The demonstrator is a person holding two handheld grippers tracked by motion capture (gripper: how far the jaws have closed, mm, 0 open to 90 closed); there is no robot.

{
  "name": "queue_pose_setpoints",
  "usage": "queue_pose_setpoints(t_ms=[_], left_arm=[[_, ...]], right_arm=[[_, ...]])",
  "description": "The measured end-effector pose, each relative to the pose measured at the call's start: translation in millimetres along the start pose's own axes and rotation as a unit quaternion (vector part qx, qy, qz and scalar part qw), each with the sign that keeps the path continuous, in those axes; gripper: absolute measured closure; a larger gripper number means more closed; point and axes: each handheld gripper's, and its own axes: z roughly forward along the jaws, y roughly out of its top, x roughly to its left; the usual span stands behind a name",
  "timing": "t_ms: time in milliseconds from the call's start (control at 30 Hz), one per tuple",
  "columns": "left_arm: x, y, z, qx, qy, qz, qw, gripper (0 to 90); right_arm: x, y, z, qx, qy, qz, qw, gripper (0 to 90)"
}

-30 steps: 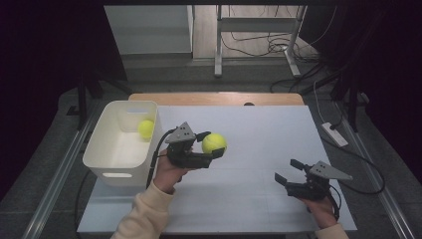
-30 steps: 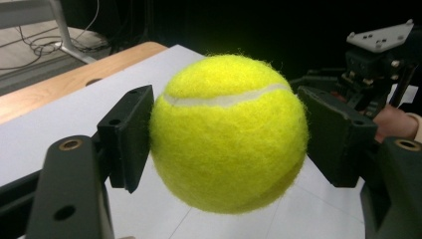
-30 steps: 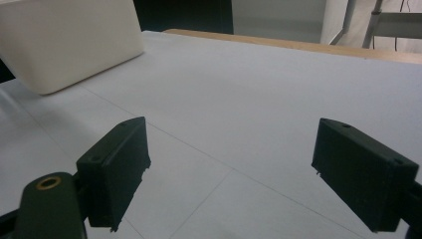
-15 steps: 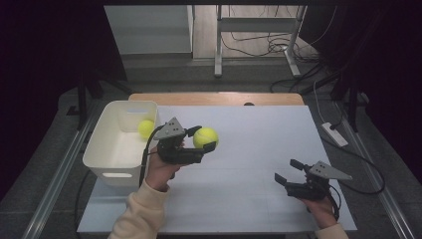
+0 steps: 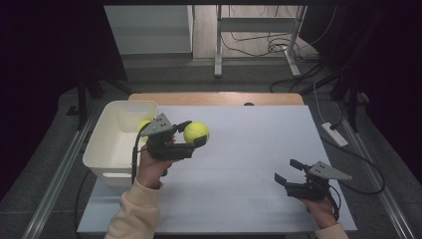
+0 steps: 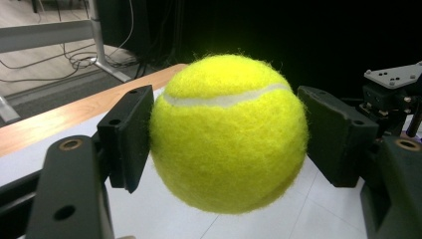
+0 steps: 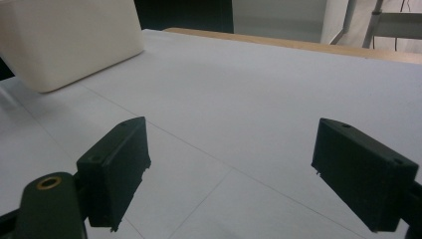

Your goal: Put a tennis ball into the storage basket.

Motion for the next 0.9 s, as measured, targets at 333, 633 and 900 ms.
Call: queue_pose_setpoints(t_ms=[333, 633, 900], left_arm=[[6.9, 1.9, -11.1, -0.010, 0.015, -0.006, 0.9998, 27.2], [15.2, 2.4, -21.2, -0.021, 0.033, -0.015, 0.9991, 27.2], [18.6, 2.0, -23.6, -0.020, 0.045, -0.015, 0.9987, 27.2]], right_arm=[[0.2, 0.0, 0.0, 0.000, 0.000, -0.001, 1.0000, 14.6], [0.6, 0.1, 0.1, 0.000, -0.001, -0.001, 1.0000, 14.6], [0.4, 0.2, 0.1, 0.000, -0.001, -0.002, 1.0000, 14.6]])
